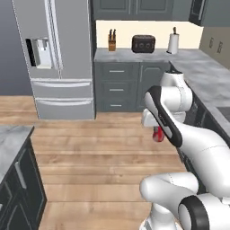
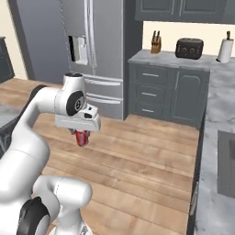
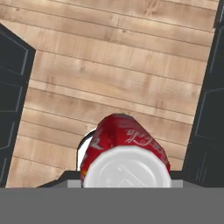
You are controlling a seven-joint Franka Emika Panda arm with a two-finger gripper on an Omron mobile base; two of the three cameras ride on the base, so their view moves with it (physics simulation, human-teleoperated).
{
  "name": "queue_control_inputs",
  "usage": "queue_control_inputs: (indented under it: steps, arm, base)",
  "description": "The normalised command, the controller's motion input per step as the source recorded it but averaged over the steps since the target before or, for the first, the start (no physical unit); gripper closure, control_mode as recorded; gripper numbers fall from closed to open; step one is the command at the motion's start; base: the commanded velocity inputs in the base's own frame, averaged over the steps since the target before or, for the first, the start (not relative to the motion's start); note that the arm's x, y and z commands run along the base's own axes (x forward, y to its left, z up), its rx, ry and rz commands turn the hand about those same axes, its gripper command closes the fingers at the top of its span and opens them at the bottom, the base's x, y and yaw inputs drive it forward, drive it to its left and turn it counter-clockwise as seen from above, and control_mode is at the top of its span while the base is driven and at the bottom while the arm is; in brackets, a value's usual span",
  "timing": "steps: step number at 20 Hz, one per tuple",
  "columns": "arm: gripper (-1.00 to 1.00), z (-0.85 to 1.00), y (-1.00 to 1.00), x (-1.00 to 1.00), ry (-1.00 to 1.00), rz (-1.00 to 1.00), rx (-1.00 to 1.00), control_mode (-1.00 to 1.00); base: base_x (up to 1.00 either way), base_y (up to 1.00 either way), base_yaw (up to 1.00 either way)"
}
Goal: Four empty soda cans are scattered around the kitchen. Gather all the cans and cluster them next to the stove for recycling.
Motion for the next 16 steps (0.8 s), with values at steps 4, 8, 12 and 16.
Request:
queue_control_inputs:
  steps: [4,8,12,16]
  arm:
    - [1.0,0.0,0.0,0.0,0.0,0.0,0.0,1.0]
    - [1.0,0.0,0.0,0.0,0.0,0.0,0.0,1.0]
    - [1.0,0.0,0.0,0.0,0.0,0.0,0.0,1.0]
    - [1.0,0.0,0.0,0.0,0.0,0.0,0.0,1.0]
  base:
    - [1.0,0.03,0.01]
    - [1.0,0.11,0.05]
    - [0.95,0.19,0.13]
    - [0.6,0.17,0.26]
